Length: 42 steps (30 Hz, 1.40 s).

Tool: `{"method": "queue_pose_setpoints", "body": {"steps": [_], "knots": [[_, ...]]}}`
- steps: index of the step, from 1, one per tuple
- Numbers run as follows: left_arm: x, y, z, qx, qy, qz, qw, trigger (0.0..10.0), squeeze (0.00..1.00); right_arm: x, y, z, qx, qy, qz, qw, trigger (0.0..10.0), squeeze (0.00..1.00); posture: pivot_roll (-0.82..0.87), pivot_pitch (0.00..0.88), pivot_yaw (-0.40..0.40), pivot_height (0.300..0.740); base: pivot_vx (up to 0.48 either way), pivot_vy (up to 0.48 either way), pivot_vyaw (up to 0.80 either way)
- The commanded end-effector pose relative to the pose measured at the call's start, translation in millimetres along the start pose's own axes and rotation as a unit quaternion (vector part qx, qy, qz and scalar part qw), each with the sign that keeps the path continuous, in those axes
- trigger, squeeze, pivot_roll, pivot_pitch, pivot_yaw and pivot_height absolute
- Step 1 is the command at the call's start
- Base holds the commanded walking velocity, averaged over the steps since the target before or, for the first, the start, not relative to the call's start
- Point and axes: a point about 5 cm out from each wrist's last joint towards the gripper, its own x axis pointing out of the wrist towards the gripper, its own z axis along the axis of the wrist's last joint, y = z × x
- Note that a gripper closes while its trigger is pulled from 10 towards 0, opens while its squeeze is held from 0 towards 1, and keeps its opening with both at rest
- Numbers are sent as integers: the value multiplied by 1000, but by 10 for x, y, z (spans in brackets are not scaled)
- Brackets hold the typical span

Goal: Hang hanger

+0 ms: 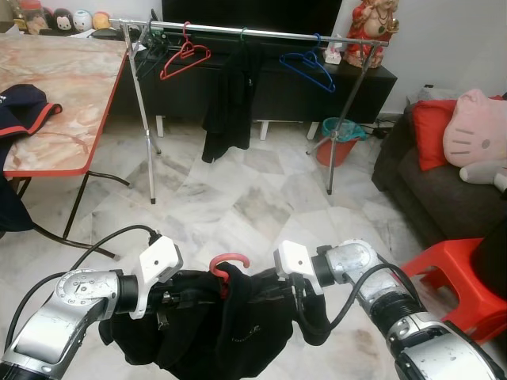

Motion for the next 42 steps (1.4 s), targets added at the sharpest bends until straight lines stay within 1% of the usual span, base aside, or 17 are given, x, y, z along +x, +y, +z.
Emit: {"method": "queue_pose_setpoints", "body": {"steps": [1,5,11,15,30,33,35,36,37,39,40,41,42], "knots": [[69,-56,63,11,-13,-28,999,0,0,-28,-64,103,-19,-14,-12,1000,10000,1000,170,0,-145,740,0,0,0],[67,-49,53,11,-10,-26,1000,0,0,-37,-64,106,-20,-11,-7,1000,10000,1000,168,0,-146,740,0,0,0],[60,5,1,9,1,-6,1000,0,0,-83,-76,104,-30,9,-3,1000,10000,1000,162,0,-148,740,0,0,0],[58,23,-33,4,1,11,1000,0,0,-112,-83,100,-28,13,-3,1000,10000,1000,159,7,-151,740,0,0,0],[66,88,-127,0,11,47,999,0,0,-178,-64,98,-26,19,14,999,10000,1000,143,14,-143,740,0,0,0],[51,158,-164,2,15,82,997,0,0,-211,-59,76,-28,31,11,999,10000,1000,143,17,-142,740,0,0,0],[43,174,-180,2,17,91,996,0,0,-222,-64,75,-27,32,6,999,10000,1000,143,17,-141,740,0,0,0],[29,200,-210,0,21,108,994,0,0,-243,-73,74,-27,30,-3,999,10000,1000,143,19,-141,740,0,0,0],[25,206,-217,-1,22,113,993,0,0,-249,-75,75,-27,30,-5,999,10000,1000,143,19,-141,740,0,0,0],[3,275,-258,-1,26,158,987,0,0,-300,-99,59,-27,32,-31,999,10000,1000,144,19,-143,740,0,0,0],[-21,348,-292,-2,26,209,978,314,0,-356,-140,47,-22,27,-75,997,10000,188,144,18,-145,740,0,0,0],[-21,348,-292,-2,26,209,978,314,0,-356,-140,47,-22,27,-75,997,10000,188,144,18,-145,740,0,0,0],[-41,395,-319,-7,23,250,968,9059,0,-396,-179,38,-14,14,-123,992,10000,0,143,15,-144,740,0,0,0]]}}
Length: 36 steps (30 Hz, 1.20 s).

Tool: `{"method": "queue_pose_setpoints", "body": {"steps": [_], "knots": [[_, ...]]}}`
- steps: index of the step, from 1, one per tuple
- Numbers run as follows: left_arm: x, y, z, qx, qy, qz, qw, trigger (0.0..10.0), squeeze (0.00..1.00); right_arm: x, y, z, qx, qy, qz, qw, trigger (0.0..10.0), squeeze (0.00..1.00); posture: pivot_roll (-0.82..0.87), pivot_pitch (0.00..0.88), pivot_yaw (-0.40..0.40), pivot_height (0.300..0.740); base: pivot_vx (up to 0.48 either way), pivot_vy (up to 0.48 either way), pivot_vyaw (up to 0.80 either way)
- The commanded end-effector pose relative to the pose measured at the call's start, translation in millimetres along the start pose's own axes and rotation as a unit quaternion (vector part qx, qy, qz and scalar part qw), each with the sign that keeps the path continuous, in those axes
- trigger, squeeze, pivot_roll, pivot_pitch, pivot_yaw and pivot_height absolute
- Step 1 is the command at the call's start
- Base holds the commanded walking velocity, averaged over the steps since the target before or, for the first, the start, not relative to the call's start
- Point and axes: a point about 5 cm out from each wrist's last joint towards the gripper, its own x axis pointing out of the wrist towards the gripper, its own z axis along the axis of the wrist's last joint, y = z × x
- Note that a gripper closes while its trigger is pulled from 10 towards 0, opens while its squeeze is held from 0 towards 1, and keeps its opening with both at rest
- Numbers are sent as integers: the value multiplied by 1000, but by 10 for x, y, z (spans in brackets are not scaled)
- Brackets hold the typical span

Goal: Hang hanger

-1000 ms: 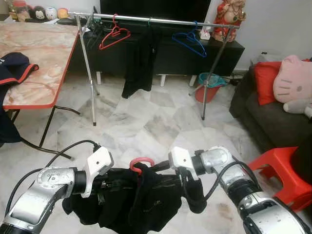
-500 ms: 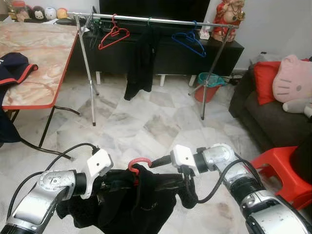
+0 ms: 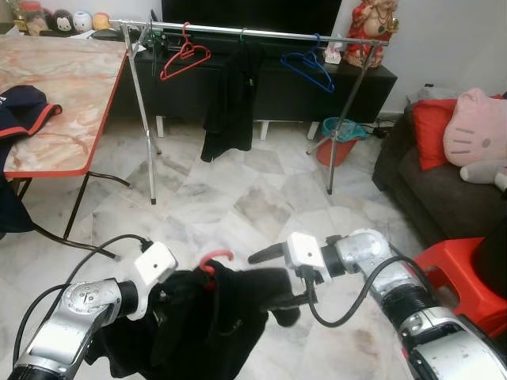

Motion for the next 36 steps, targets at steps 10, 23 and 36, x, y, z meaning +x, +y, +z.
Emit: {"method": "queue_pose_setpoints", "body": {"steps": [10,23,36], "knots": [[-43,155,-52,-41,-70,208,975,10000,0,-316,-136,-327,124,-60,-373,918,10000,0,121,0,-121,740,0,0,0],[-233,-2,-405,-135,-122,387,904,10000,0,-447,647,-1017,236,-14,-650,722,10000,0,119,0,-77,740,0,0,0],[-230,-16,-409,-136,-118,383,906,10000,0,-326,1210,-1223,273,39,-700,659,10000,0,60,0,22,740,0,0,0]]}}
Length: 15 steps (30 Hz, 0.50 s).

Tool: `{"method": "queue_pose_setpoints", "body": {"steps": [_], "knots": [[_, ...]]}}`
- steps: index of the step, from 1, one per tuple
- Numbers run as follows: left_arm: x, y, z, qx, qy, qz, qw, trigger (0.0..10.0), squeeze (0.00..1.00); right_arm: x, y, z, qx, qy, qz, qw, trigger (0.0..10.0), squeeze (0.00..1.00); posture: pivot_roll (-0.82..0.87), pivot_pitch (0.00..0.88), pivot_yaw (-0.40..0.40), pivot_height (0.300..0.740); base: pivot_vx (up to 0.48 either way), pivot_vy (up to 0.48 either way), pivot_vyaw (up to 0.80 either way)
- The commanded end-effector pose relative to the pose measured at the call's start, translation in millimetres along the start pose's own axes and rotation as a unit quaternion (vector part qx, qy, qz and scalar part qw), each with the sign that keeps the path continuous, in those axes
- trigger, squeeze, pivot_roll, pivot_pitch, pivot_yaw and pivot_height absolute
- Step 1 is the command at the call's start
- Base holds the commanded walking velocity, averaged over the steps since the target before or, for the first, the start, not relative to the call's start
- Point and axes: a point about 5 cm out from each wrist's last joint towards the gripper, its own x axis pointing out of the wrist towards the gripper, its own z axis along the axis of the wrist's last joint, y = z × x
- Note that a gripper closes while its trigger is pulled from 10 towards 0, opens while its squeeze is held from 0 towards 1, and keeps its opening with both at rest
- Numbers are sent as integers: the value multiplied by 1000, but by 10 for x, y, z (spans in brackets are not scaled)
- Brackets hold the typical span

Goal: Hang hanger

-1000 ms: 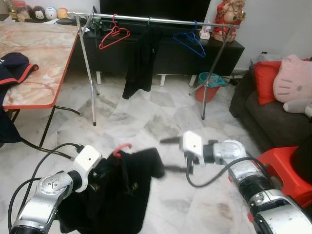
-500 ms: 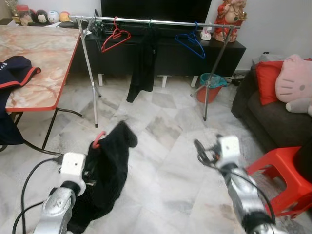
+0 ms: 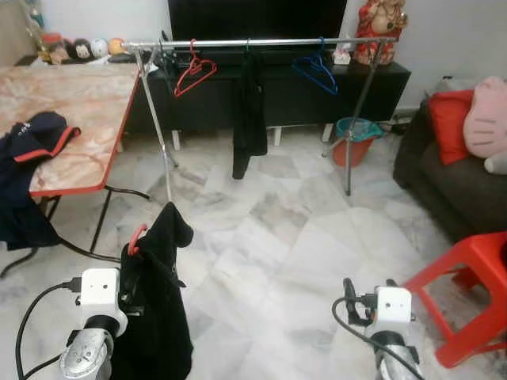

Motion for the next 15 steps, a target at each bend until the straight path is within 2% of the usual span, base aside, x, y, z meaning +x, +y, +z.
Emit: {"method": "queue_pose_setpoints", "body": {"steps": [1,4,6,9,12,15], "knots": [[56,-24,99,2,-24,-5,1000,10000,0,3,-11,37,-4,-11,-13,1000,10000,0,60,0,22,740,0,0,0],[103,-44,94,4,-20,-7,1000,10000,0,-19,-6,26,-12,-8,-22,1000,10000,0,26,0,10,740,0,0,0],[193,-95,106,-6,-24,-4,1000,10000,0,12,-75,94,-14,-20,-25,999,10000,0,-6,0,-9,740,0,0,0],[213,-195,92,-9,-22,-9,1000,10000,0,23,-146,95,-10,-18,-29,999,10000,0,19,0,-12,740,0,0,0],[210,-307,113,-3,-27,-29,999,10000,0,52,-192,54,-12,-2,-43,999,10000,0,58,0,-16,740,281,0,0],[208,-331,154,-2,-34,-38,999,10000,0,85,-177,52,-11,5,-45,999,10000,0,67,0,-23,740,260,0,0]]}}
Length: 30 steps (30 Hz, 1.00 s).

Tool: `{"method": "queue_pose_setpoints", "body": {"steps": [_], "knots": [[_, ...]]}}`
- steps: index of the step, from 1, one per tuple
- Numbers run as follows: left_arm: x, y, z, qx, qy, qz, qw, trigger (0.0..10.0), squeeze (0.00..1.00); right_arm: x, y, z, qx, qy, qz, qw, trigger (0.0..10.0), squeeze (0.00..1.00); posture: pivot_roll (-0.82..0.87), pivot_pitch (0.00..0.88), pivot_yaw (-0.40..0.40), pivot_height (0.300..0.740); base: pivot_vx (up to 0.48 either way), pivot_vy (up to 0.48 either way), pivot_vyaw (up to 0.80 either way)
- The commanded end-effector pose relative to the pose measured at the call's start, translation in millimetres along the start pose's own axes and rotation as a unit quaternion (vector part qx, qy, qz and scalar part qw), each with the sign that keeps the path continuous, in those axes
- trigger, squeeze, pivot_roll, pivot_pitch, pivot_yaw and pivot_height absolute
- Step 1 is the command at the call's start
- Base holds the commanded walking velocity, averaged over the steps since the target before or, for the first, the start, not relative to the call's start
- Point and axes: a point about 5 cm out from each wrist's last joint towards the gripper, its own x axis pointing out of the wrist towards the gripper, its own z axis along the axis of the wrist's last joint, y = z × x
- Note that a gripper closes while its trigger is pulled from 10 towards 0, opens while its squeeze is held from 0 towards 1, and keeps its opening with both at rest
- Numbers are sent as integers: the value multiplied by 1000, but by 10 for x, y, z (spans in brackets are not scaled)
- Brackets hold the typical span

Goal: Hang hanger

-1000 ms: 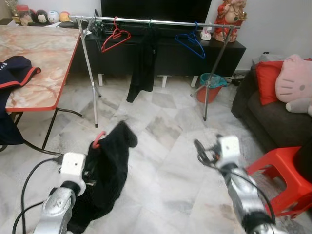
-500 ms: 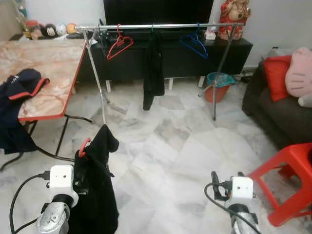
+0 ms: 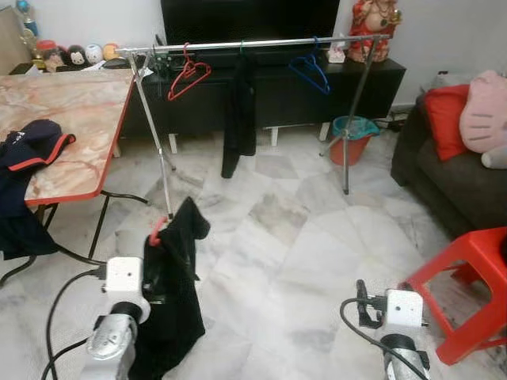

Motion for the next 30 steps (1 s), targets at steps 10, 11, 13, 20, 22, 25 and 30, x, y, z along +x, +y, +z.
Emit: {"method": "queue_pose_setpoints", "body": {"steps": [10,11,13,20,22,25,30], "knots": [[61,-75,134,4,-36,-10,999,10000,0,87,-50,23,-2,11,-4,1000,10000,0,47,0,-32,740,318,0,0],[60,-83,130,3,-36,-11,999,10000,0,77,-44,11,-3,12,-2,1000,10000,0,48,0,-32,740,345,0,0],[61,-101,122,4,-33,-16,999,10000,0,50,-39,-49,3,26,-6,1000,10000,0,48,0,-32,740,349,0,0],[42,-86,90,8,-29,-18,999,10000,0,-84,10,-326,24,97,-9,995,10000,0,53,0,-31,740,350,0,0],[46,-77,83,10,-27,-18,999,10000,0,-106,29,-381,24,115,-6,993,10000,0,52,0,-29,740,349,0,0],[52,-59,81,12,-27,-18,999,10000,0,-179,68,-528,31,167,-2,985,10000,0,61,0,-35,740,352,0,0],[49,-63,72,12,-26,-17,999,10000,0,-301,76,-710,21,233,7,972,10000,0,74,0,-41,740,349,0,0]]}}
